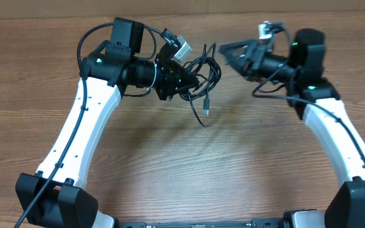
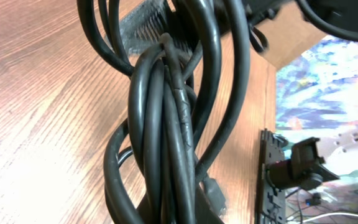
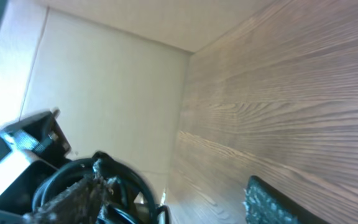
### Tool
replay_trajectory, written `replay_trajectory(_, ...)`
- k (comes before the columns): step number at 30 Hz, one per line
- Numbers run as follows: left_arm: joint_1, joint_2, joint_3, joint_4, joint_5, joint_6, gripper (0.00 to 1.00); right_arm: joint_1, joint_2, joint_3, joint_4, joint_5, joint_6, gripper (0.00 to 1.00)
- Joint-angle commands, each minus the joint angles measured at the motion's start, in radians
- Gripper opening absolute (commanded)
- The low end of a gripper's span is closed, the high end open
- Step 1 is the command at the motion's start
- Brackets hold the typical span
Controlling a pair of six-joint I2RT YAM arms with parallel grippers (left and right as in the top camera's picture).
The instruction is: Untangle cables
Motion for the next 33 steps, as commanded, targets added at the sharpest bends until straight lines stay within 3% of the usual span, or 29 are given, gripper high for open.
replay_trajectory(1, 0.030, -0.030, -0.004, -0.003, 0.085, 0.029, 0.04, -0.038, 0.009, 0.031, 0.004, -0.187, -0.058, 0.77)
replay_trajectory(6, 0.064, -0.029, -0.004, -0.002, 0.122, 0.031, 0.04, -0.104, 0.009, 0.031, 0.003, -0.333, -0.374, 0.83)
replay_trajectory(9, 0.064, -0.019, -0.004, -0.003, 0.196, 0.048, 0.04, -0.116, 0.009, 0.030, 0.000, -0.322, -0.640, 0.82)
replay_trajectory(12, 0.055, 0.001, -0.004, -0.010, 0.244, 0.049, 0.04, -0.088, 0.009, 0.030, 0.004, -0.250, -0.756, 0.82)
replay_trajectory(15, 0.039, 0.027, -0.004, -0.039, 0.270, 0.081, 0.04, -0.055, 0.009, 0.031, 0.037, -0.148, -0.757, 0.82)
replay_trajectory(22, 0.014, 0.061, -0.004, -0.077, 0.282, 0.128, 0.04, -0.036, 0.009, 0.031, 0.154, -0.174, -0.620, 0.82)
replay_trajectory(33, 0.006, 0.061, -0.004, -0.077, 0.354, 0.169, 0.04, 0.001, 0.010, 0.031, 0.155, -0.133, -0.618, 0.82)
